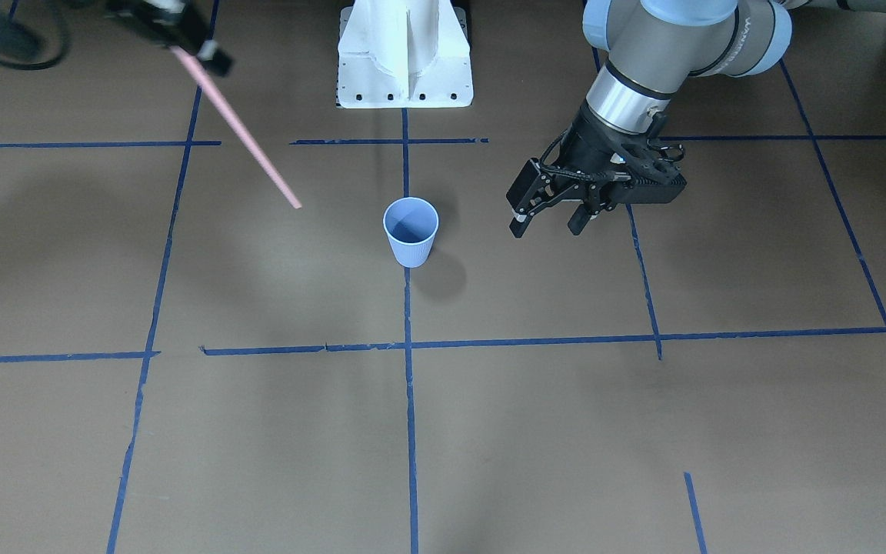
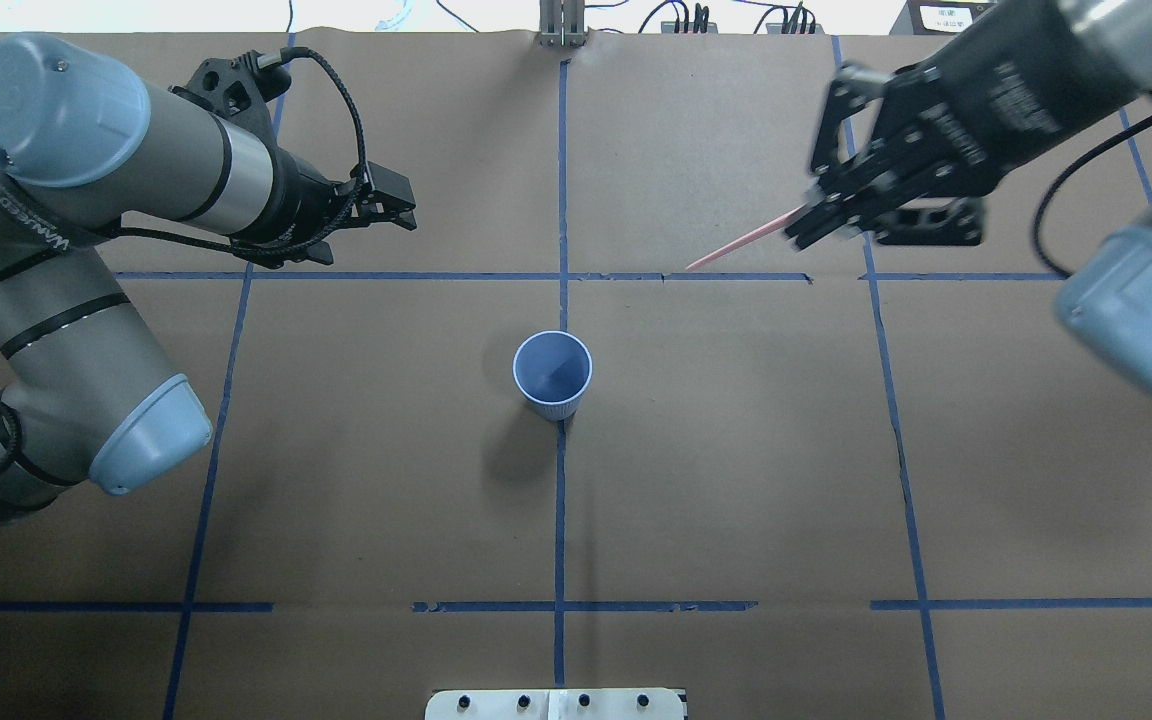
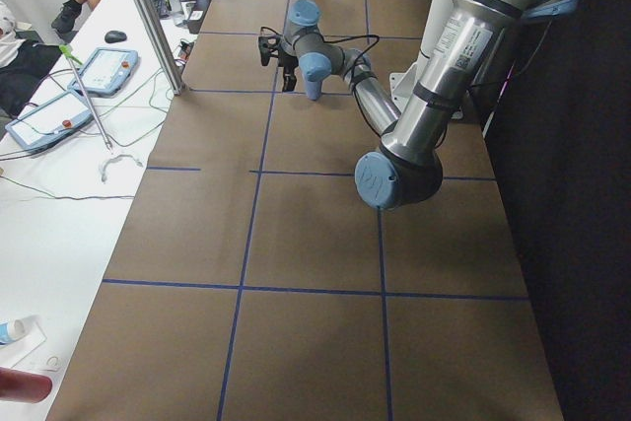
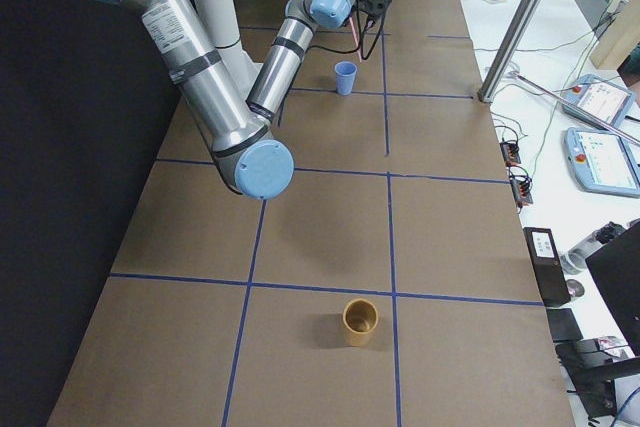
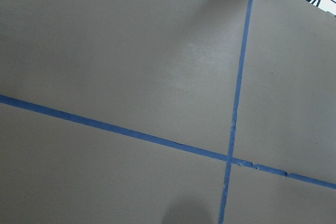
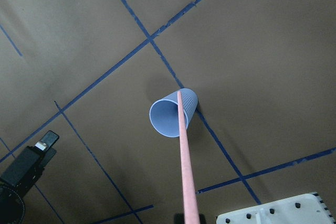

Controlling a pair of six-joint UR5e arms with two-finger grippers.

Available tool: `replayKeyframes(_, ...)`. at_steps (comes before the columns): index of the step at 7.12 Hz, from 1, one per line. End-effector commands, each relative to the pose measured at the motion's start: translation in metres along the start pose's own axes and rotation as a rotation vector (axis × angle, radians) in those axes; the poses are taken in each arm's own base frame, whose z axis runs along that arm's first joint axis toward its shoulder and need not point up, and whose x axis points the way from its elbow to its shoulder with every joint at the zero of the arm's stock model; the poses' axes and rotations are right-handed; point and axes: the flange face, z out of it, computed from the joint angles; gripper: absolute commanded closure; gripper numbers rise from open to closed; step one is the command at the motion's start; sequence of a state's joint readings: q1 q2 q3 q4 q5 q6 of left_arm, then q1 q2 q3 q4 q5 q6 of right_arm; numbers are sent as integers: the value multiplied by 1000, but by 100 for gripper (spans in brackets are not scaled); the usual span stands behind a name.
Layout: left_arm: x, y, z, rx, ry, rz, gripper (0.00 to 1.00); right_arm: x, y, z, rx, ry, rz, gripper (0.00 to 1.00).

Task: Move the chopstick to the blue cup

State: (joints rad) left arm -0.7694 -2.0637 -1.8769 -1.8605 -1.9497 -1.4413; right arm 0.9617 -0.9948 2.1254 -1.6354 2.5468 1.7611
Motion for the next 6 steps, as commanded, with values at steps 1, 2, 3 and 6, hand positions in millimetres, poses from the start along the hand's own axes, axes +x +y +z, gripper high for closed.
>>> replayKeyframes(1, -1, 1, 2, -3, -3, 1, 0, -37, 26, 69, -20, 28, -21, 100)
replayKeyframes(2, -2, 1, 2, -3, -4, -1, 0, -39, 26, 88, -17, 13, -30, 100)
replayKeyframes(3, -2, 2, 2, -4, -4, -1, 0, -42, 27, 102, -29, 18, -19, 100)
replayKeyframes(6, -3, 2, 3, -4, -7, -5, 0, -54, 20, 163, 3, 57, -16, 100)
